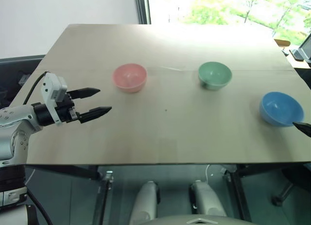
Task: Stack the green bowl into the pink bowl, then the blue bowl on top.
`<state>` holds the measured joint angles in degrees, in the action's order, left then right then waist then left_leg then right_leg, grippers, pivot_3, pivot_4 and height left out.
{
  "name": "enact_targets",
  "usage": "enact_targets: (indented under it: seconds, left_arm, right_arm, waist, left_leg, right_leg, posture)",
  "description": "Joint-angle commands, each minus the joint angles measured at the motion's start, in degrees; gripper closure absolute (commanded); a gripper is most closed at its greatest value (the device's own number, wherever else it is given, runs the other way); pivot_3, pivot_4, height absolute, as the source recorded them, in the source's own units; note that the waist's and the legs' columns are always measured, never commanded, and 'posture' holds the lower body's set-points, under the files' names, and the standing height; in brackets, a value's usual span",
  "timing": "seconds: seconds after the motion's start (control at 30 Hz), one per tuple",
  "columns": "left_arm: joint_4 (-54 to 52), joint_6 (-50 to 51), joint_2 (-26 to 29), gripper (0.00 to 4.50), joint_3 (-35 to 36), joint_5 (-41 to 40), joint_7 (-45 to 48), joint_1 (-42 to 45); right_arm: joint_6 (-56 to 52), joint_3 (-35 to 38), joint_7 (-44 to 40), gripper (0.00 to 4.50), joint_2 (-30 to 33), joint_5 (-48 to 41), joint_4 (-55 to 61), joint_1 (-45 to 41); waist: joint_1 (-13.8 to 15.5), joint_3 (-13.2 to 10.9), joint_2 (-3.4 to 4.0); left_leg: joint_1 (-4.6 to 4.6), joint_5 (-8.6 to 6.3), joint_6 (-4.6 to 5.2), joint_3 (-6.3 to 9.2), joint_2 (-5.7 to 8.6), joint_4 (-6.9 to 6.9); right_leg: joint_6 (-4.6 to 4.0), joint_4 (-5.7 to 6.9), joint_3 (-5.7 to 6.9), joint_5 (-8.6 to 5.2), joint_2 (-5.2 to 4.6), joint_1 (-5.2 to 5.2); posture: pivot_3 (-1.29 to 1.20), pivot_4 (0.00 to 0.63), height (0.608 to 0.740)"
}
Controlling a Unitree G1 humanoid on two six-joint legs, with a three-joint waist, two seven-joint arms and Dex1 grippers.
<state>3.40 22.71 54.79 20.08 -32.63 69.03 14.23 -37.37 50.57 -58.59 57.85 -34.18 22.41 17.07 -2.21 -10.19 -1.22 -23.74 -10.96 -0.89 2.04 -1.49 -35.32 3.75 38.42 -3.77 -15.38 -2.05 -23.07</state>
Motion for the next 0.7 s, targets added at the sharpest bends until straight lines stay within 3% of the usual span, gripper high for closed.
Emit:
enact_targets:
  seconds: [0.03,0.33,0.43,0.6,0.7]
  left_arm:
    - [-0.3,-1.0,0.0,0.00,0.5,0.2,-0.4,1.2]
    - [-1.7,-5.8,-2.7,0.00,-2.3,7.4,-9.0,3.5]
    - [-3.4,-5.2,-3.3,0.00,-4.0,10.1,-13.1,4.9]
    - [-5.3,-3.4,-0.7,0.00,-13.4,19.0,-14.9,10.1]
    - [-1.4,-3.3,-2.2,0.00,-23.4,28.1,-15.7,20.1]
  right_arm:
    - [0.8,1.3,-0.2,0.14,0.1,-0.2,0.4,-1.0]
    - [5.7,-3.8,0.4,0.14,-2.4,0.2,0.8,-4.1]
    - [6.7,-8.6,1.7,0.14,-3.4,-0.6,1.9,-7.5]
    - [10.7,-23.9,3.5,0.14,-5.9,2.2,1.3,-18.5]
    - [15.6,-37.5,1.4,0.14,-10.5,6.5,-4.2,-29.6]
  waist:
    - [0.0,0.0,0.00]
    - [0.0,0.0,-0.01]
    - [0.0,0.0,-0.03]
    - [-0.1,0.0,-0.07]
    - [-0.1,0.0,-0.19]
  left_leg:
    - [0.00,0.00,0.00,0.00,0.00,0.00]
    - [-0.01,0.00,0.00,0.01,0.00,-0.01]
    - [0.00,0.00,0.00,0.00,0.01,-0.03]
    - [0.02,0.00,0.00,0.00,0.02,-0.08]
    - [0.01,0.00,0.01,0.06,0.04,-0.14]
  right_leg:
    - [0.00,0.00,0.00,0.00,0.00,0.00]
    - [-0.02,0.00,0.00,0.03,0.00,0.01]
    - [-0.01,0.01,0.00,0.03,0.00,0.01]
    - [-0.01,0.06,-0.02,0.05,0.01,0.03]
    - [0.00,0.10,0.01,0.06,0.03,0.03]
  posture:
    - [0.00,0.150,0.740]
    - [0.00,0.150,0.740]
    - [0.00,0.150,0.740]
    - [0.00,0.150,0.740]
    - [0.00,0.150,0.740]
